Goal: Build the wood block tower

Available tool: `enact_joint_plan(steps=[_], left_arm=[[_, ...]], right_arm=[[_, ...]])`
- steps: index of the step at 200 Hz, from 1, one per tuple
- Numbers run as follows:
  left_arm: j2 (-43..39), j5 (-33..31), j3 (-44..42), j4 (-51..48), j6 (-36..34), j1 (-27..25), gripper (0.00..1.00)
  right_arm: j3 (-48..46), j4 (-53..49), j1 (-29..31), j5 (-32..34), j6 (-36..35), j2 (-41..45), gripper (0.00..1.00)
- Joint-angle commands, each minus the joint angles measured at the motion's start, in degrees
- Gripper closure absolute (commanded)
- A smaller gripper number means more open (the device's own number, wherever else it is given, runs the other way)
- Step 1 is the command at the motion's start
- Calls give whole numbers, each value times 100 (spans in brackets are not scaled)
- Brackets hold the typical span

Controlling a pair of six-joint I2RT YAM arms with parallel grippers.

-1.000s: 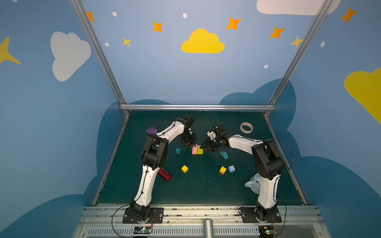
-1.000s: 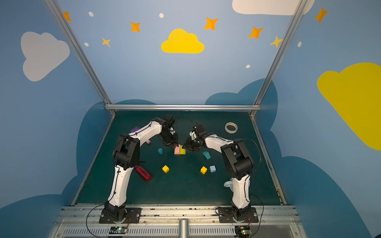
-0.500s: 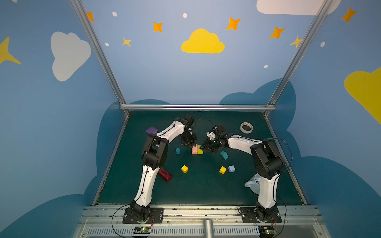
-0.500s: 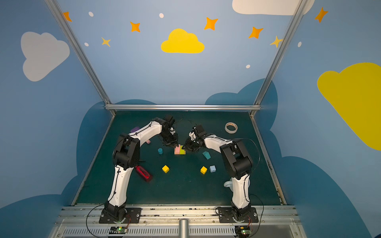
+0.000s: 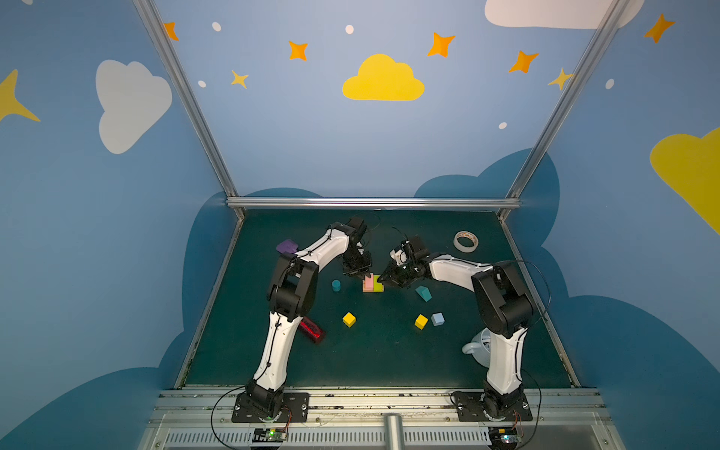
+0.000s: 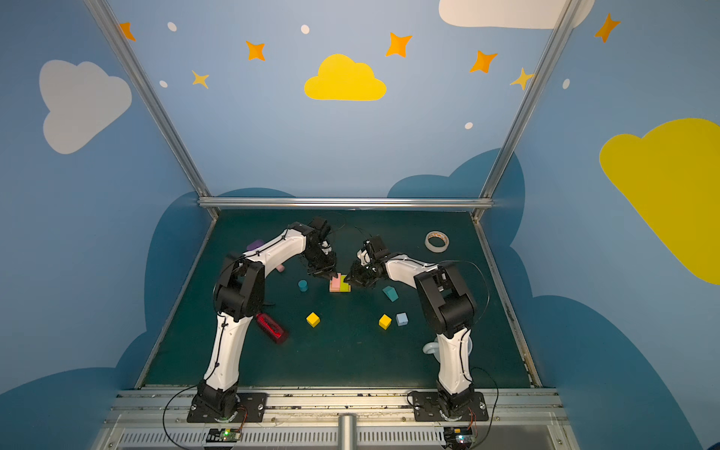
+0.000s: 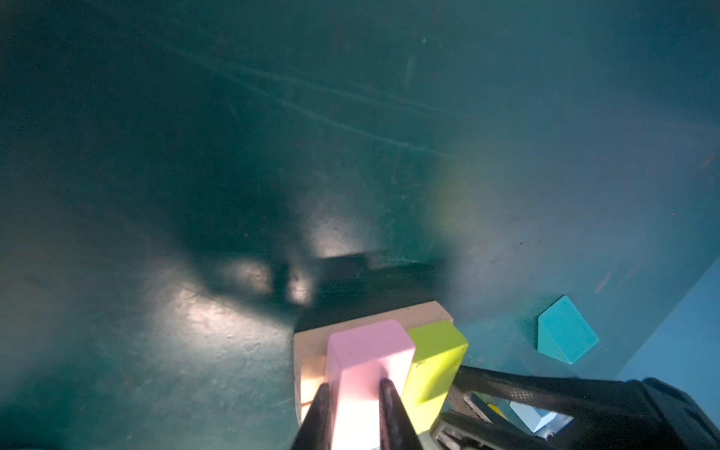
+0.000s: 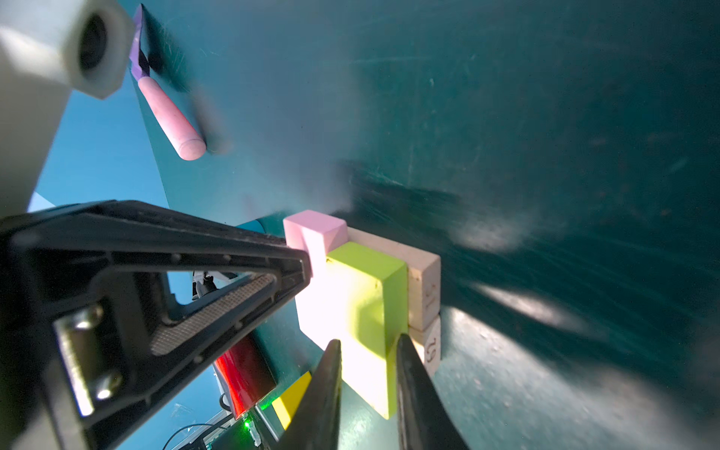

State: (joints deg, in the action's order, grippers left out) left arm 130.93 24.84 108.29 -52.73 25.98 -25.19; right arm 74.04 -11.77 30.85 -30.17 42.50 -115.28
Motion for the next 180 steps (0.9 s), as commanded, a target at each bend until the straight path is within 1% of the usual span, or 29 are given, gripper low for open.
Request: enact_joint_plan(steps=[1, 47, 65, 82, 103, 126, 139, 145, 154, 164, 180], left_arm=[[-120, -135, -63, -143, 5, -29, 75], [-169, -186, 100, -224, 18, -19, 74], [-173, -194, 191, -263, 21, -21, 73], [-199, -190, 261, -298, 26, -8, 71], [-269, -180, 300, -278, 71, 4, 71], [-371, -173, 334, -255, 89, 27, 71], [-441, -160, 357, -251, 103, 30, 71], [-488, -152, 339, -255, 115, 32, 71], [-581, -145, 293, -240, 120, 27, 71], [-706, -152, 186, -184, 140, 31, 71], [-956, -167, -67, -21, 193, 35, 71]], right_arm=[[170, 28, 35, -61, -1, -31, 74], [198, -2, 36, -43, -14, 9, 71], [226, -56, 35, -18, -73, 60, 67], [209, -117, 23, 91, -117, 183, 60], [174, -238, 9, 219, -187, 379, 56], [61, -327, -9, 351, -232, 654, 55], [-65, -342, -1, 399, -242, 828, 61], [-145, -332, 0, 410, -234, 909, 68], [-287, -305, 8, 425, -225, 1036, 82], [-456, -291, 20, 439, -207, 1164, 100], [-733, -284, 44, 460, -207, 1333, 100]])
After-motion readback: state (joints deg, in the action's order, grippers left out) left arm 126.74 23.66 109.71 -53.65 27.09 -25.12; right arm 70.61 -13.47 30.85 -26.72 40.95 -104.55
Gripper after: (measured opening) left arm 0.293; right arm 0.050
